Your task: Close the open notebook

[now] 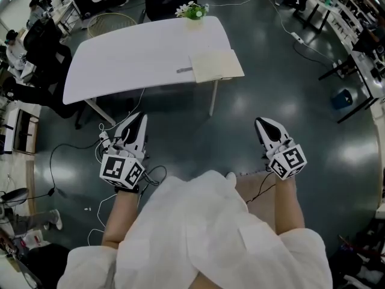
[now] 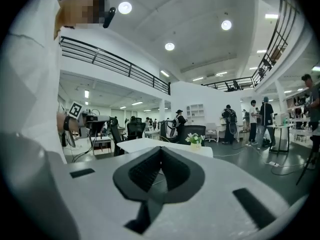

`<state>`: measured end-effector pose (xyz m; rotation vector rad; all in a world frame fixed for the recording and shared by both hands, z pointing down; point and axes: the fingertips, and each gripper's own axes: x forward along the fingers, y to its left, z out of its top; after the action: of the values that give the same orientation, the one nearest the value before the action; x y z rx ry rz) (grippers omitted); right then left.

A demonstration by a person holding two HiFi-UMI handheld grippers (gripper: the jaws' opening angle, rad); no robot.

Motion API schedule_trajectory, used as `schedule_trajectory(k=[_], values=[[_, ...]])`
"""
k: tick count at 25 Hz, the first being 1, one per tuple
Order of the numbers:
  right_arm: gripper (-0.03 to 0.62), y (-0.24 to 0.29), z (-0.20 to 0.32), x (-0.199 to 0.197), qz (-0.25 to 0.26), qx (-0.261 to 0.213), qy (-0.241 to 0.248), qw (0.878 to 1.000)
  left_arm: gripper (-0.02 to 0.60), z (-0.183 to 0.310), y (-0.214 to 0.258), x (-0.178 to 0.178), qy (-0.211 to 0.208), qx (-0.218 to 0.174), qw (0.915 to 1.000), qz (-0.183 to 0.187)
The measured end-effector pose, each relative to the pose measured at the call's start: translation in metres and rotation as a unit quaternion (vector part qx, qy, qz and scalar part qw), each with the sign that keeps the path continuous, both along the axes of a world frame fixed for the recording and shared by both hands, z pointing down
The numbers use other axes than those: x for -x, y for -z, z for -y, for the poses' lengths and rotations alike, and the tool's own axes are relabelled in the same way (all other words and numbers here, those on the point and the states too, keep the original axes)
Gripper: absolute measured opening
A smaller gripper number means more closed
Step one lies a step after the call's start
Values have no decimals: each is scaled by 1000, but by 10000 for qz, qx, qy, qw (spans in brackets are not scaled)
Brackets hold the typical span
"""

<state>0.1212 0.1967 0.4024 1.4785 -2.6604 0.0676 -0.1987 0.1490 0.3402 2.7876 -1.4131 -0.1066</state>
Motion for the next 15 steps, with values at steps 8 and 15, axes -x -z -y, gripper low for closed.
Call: schedule_trajectory(k=[8,15], values=[[5,5,-13,-32,-212,-21,-333,9992,15,7,-4,-8,-96,42,9999,25],[5,5,-10,-61,-240,53,-503,9984,15,20,-13,-28,-198,138,9997,24]])
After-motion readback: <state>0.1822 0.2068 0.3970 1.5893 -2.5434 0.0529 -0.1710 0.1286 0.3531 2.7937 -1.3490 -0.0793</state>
